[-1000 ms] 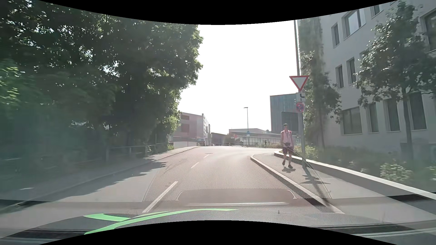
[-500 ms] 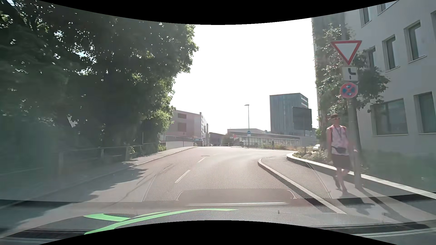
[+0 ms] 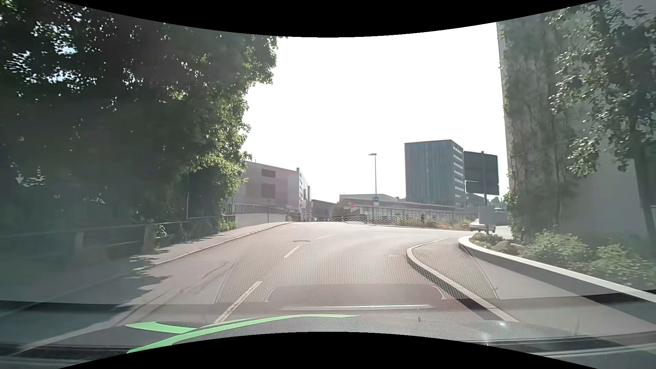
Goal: Follow the waypoints while adhering to traffic rules and regulations
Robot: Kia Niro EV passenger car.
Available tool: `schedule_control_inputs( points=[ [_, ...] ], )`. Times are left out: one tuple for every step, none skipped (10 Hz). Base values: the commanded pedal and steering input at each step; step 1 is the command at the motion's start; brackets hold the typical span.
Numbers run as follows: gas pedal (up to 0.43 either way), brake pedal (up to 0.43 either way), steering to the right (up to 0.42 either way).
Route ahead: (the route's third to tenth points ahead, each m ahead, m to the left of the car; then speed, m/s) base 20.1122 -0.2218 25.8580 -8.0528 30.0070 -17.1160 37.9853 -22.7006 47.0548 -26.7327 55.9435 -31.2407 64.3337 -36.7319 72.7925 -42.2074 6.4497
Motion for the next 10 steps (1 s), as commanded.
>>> schedule_control_inputs(
  points=[
    [0.047,0.000,0.021],
    [0.039,0.000,0.024],
    [0.020,0.000,0.028],
    [0.008,0.000,0.032],
    [0.008,0.000,0.036],
    [0.008,0.000,0.039],
    [0.008,0.000,0.047],
    [0.008,0.000,0.057],
    [0.008,0.000,0.068],
    [0.008,0.000,0.076]
  ],
)
